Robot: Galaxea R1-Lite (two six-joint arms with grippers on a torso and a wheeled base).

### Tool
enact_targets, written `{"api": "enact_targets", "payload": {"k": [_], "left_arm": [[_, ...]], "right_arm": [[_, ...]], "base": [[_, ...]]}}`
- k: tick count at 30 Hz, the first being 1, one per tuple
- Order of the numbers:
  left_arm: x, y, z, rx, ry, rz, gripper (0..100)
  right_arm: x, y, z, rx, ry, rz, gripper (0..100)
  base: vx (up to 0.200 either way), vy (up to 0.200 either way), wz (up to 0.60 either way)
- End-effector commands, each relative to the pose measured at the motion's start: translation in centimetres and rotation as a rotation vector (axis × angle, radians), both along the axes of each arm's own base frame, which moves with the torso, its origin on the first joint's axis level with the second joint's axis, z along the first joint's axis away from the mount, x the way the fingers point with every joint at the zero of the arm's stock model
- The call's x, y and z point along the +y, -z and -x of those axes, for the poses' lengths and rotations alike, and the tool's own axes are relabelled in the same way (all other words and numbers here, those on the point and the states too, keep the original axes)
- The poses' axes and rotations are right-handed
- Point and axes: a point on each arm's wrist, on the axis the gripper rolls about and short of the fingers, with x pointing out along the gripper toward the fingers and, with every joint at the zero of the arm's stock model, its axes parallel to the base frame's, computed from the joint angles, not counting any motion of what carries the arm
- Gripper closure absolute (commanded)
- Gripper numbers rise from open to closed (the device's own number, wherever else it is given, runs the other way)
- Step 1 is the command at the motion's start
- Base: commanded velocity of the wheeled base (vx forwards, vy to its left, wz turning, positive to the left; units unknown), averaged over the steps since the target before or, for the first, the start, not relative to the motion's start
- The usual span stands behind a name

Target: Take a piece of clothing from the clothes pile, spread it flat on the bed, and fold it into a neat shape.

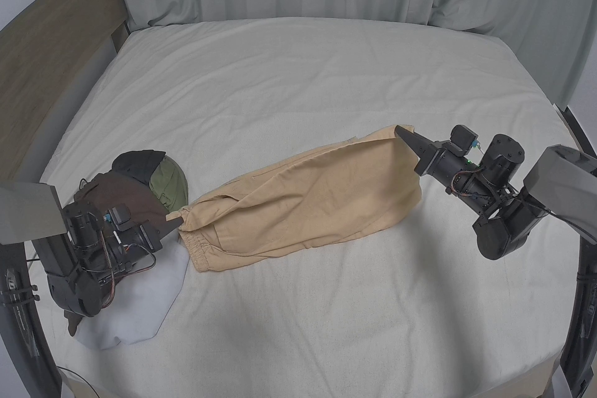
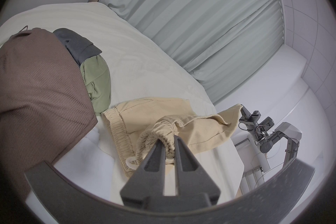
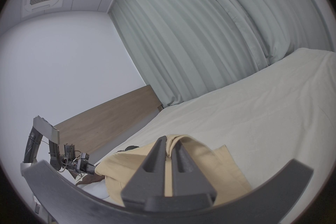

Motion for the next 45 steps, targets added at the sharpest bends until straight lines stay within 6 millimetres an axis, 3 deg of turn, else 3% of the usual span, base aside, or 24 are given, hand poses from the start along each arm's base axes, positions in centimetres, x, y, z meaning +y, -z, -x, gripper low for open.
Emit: {"api": "enact_targets", "payload": {"k": [1,29,44,45], "left_arm": [[-0.4,0.5,-0.4,0.008,0.001,-0.001,100],[0.0,1.9,-1.8,0.014,-0.051,-0.009,100],[-0.2,3.4,-2.7,0.039,-0.077,-0.006,100],[-0.2,3.4,-2.7,0.039,-0.077,-0.006,0]], "right_arm": [[0.0,0.9,-1.2,-0.001,0.006,-0.001,100],[0.5,4.9,-6.5,-0.014,0.02,-0.002,100],[1.1,4.9,-7.5,-0.007,0.015,0.003,100],[1.1,4.9,-7.5,-0.007,0.015,0.003,100]], "base": [[0.0,0.0,0.0],[0.0,0.0,0.0],[0.0,0.0,0.0],[0.0,0.0,0.0]]}}
